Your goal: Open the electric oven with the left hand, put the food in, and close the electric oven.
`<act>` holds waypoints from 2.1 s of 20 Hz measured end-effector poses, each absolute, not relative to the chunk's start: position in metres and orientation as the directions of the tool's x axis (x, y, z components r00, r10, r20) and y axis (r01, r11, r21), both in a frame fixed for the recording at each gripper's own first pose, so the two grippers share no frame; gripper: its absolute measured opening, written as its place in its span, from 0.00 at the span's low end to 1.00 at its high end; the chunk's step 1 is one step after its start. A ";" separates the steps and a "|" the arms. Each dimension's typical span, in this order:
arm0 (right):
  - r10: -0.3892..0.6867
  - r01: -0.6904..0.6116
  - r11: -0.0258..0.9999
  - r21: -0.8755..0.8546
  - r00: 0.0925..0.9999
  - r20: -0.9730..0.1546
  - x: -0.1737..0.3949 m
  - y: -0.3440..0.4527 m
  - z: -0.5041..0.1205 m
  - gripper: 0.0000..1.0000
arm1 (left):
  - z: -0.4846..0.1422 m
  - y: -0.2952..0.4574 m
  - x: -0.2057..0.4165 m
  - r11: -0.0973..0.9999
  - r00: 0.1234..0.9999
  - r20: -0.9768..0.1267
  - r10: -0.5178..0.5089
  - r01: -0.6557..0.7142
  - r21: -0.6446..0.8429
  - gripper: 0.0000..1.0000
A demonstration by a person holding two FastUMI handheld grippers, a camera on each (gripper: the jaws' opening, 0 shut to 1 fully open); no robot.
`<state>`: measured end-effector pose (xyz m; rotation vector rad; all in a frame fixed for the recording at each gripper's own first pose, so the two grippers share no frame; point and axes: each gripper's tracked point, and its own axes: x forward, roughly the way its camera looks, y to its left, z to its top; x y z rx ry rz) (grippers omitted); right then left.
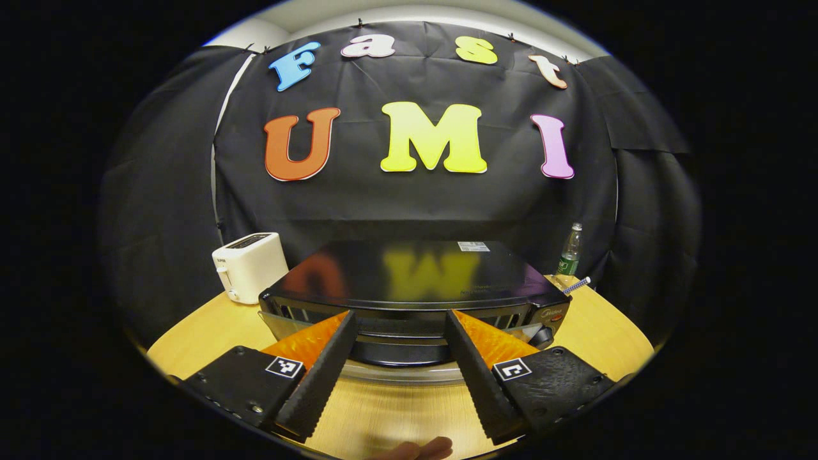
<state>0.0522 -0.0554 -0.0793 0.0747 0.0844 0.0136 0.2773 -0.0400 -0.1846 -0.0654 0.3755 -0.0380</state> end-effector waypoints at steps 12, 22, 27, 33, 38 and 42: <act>0.023 -0.016 0.997 0.071 0.995 -0.100 0.052 -0.047 -0.084 0.96 | -0.205 -0.038 0.208 0.993 0.921 -0.382 -0.081 0.040 -0.113 0.96; 0.032 -0.026 0.999 0.043 0.990 -0.139 0.060 -0.033 -0.100 0.99 | -0.249 -0.037 0.159 0.988 0.913 -0.397 -0.095 0.039 -0.146 0.96; 0.043 -0.039 0.999 0.033 0.986 -0.159 0.069 -0.021 -0.108 1.00 | -0.279 -0.039 0.143 0.991 0.890 -0.450 -0.077 0.017 -0.136 0.97; 0.054 -0.050 0.999 0.021 0.975 -0.216 0.092 -0.002 -0.133 0.99 | -0.308 -0.041 0.131 0.992 0.847 -0.524 -0.090 0.029 -0.122 0.96; 0.087 -0.083 0.996 0.028 0.956 -0.278 0.104 0.020 -0.150 0.97 | -0.305 -0.041 0.128 0.987 0.844 -0.522 -0.125 0.053 -0.151 0.97; 0.118 -0.117 0.993 0.021 0.949 -0.293 0.118 0.034 -0.156 0.97 | -0.273 -0.019 0.121 0.993 0.882 -0.460 -0.098 0.056 -0.103 0.95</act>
